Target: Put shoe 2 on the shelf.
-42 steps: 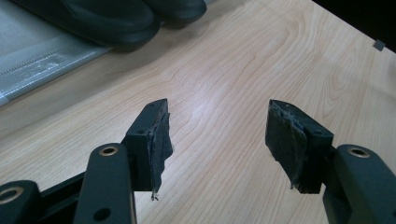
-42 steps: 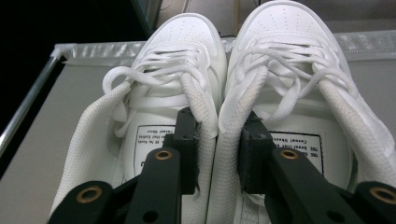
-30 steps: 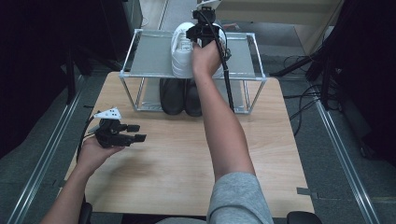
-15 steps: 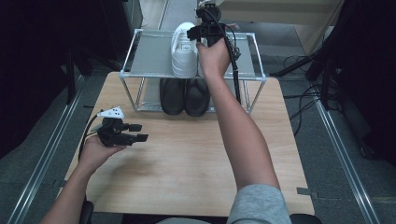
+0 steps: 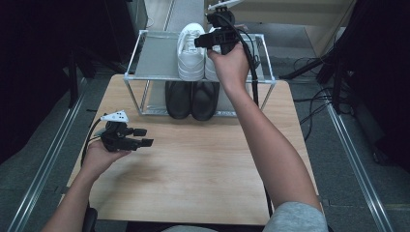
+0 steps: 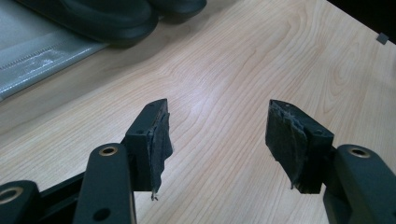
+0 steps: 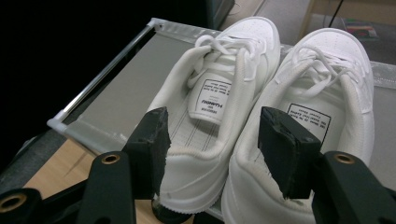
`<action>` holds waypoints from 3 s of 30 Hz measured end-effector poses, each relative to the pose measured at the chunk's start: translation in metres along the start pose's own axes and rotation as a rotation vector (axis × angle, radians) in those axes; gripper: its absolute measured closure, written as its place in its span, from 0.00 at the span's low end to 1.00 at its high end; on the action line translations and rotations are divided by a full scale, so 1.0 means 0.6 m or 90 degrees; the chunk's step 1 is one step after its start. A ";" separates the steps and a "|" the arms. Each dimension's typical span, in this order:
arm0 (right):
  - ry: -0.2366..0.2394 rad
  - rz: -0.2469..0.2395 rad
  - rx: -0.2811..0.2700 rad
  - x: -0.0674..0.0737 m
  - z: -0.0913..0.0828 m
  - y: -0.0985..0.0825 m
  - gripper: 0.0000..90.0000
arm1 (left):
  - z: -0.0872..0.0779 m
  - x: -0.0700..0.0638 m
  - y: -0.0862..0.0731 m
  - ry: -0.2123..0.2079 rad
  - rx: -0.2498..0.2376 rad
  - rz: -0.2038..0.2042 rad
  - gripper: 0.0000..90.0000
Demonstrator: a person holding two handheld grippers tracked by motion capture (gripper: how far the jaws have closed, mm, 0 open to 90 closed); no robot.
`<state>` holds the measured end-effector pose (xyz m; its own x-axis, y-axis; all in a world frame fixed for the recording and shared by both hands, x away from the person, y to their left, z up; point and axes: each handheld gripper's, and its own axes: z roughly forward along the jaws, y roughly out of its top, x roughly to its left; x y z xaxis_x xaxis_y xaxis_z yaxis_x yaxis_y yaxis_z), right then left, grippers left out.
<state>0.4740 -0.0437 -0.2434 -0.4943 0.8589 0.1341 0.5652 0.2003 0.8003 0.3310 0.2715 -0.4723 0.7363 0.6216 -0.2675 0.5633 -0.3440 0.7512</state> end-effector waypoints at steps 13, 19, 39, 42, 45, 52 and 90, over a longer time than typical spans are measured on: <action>0.047 -0.036 -0.030 -0.001 -0.047 -0.056 0.49 | 0.002 0.000 0.000 0.003 0.000 -0.001 0.45; 0.049 -0.053 -0.042 -0.004 -0.059 -0.088 0.48 | 0.003 0.000 0.000 0.004 0.001 0.000 0.45; 0.057 -0.116 -0.030 -0.035 -0.069 -0.212 0.47 | 0.017 -0.002 0.000 0.008 0.023 0.007 0.44; 0.077 -0.104 -0.035 -0.039 -0.066 -0.231 0.47 | 0.019 -0.003 -0.001 0.010 0.026 0.008 0.44; 0.084 -0.102 -0.044 -0.043 -0.064 -0.250 0.47 | 0.021 -0.003 -0.001 0.009 0.029 0.009 0.44; 0.098 -0.107 -0.028 -0.056 -0.049 -0.299 0.47 | 0.022 -0.004 -0.002 0.008 0.026 0.009 0.44; 0.164 -0.079 -0.004 -0.135 -0.038 -0.458 0.46 | 0.035 -0.023 0.005 -0.015 0.036 0.034 0.42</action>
<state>0.3434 -0.1790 -0.4607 -0.7113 0.6798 0.1788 0.4861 0.2920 0.8237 0.3301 0.2469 -0.4793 0.7742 0.5844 -0.2431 0.5431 -0.4161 0.7293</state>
